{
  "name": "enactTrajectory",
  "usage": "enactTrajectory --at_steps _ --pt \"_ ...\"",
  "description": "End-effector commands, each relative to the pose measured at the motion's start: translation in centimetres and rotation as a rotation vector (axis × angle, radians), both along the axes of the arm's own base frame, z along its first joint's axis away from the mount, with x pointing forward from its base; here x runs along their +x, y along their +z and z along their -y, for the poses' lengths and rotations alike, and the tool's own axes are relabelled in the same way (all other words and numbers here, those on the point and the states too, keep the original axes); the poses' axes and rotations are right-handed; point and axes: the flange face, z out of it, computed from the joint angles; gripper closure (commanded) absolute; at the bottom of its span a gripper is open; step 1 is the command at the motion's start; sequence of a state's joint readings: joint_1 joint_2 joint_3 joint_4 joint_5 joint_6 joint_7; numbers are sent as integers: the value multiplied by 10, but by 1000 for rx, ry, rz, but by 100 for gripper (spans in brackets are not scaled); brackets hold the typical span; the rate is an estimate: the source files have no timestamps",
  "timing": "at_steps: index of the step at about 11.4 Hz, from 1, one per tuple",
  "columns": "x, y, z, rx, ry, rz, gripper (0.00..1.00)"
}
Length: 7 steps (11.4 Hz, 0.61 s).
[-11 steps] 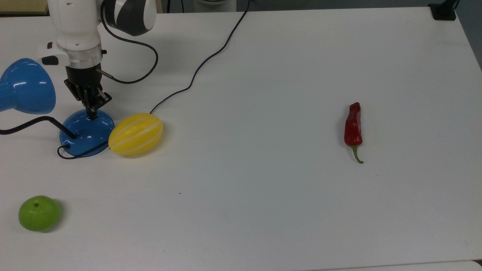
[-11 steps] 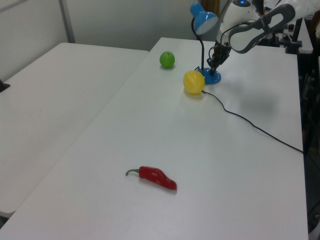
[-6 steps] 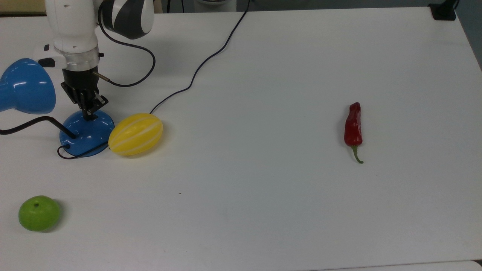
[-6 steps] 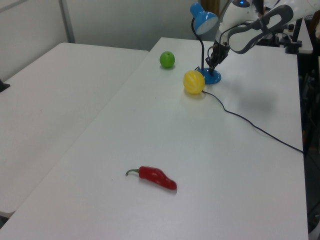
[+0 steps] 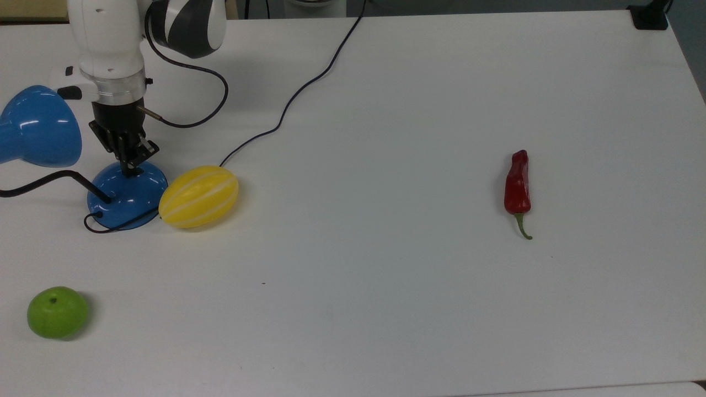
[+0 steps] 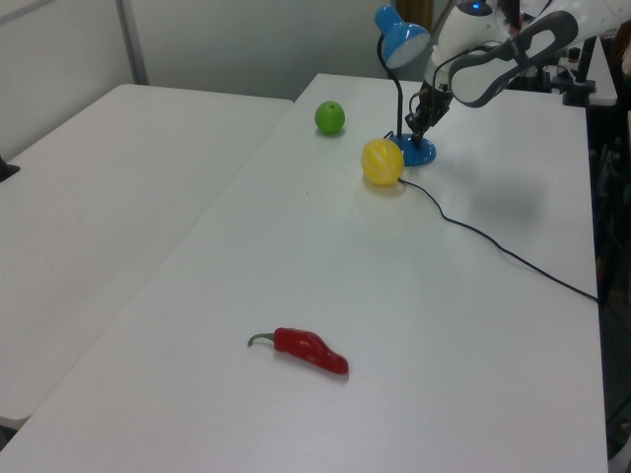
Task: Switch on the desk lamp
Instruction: 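Press down on the switch on the lamp base with the gripper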
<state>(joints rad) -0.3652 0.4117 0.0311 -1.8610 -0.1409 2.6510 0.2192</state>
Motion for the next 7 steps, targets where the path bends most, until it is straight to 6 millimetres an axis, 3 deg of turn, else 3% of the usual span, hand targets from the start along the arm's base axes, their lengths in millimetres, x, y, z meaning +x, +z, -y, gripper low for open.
enactTrajectory --at_steps 1,7 --pt "2 -4 2 -14 -8 7 100" --pt "2 -19 13 -29 -5 6 100"
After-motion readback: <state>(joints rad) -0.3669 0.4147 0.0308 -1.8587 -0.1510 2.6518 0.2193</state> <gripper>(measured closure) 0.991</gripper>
